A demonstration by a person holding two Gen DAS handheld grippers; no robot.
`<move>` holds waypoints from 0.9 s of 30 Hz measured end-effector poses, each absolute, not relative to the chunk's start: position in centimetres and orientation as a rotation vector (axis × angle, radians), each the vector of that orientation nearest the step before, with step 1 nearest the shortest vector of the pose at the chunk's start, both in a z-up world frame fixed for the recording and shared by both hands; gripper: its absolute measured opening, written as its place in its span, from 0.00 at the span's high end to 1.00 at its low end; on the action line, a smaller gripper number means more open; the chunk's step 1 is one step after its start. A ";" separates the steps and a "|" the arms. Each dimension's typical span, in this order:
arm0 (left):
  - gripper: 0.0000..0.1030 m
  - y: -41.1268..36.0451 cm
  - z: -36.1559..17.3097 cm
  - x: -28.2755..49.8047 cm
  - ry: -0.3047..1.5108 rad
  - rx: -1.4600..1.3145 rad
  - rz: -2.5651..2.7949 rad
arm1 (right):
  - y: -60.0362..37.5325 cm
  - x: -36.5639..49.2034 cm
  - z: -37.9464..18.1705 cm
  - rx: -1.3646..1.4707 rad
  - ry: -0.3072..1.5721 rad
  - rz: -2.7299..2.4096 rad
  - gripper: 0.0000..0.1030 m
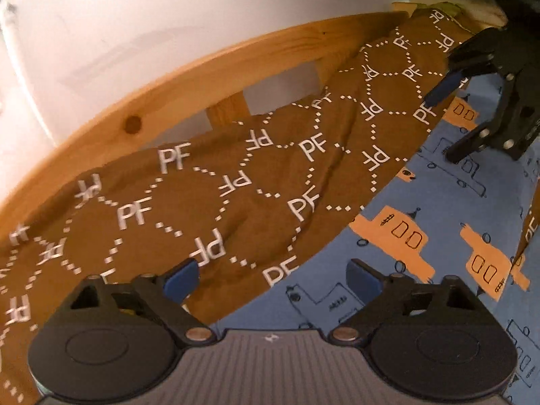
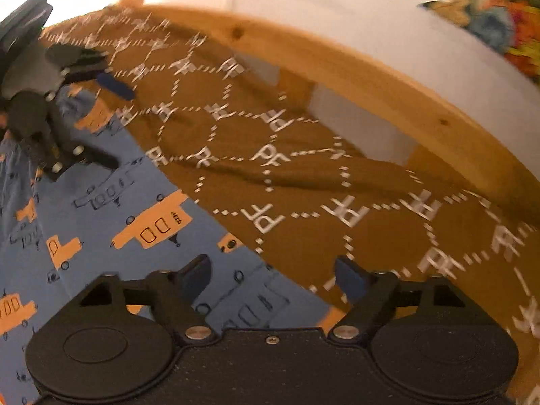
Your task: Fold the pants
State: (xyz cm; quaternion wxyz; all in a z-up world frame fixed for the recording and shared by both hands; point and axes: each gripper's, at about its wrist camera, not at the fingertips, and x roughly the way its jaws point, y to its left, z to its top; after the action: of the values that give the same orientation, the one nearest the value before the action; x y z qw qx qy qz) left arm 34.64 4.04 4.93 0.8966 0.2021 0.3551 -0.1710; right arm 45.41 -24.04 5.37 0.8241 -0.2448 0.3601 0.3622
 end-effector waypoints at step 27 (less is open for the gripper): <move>1.00 2.8 6.7 35.4 0.693 0.435 -0.257 | -21.0 44.4 5.7 -0.723 0.600 0.678 1.00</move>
State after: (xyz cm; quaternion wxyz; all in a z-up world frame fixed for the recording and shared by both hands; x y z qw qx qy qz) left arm 35.35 2.78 6.68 0.9094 0.2110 0.3359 -0.1248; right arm 44.44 -21.02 5.72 0.8370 -0.3414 0.2834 0.3202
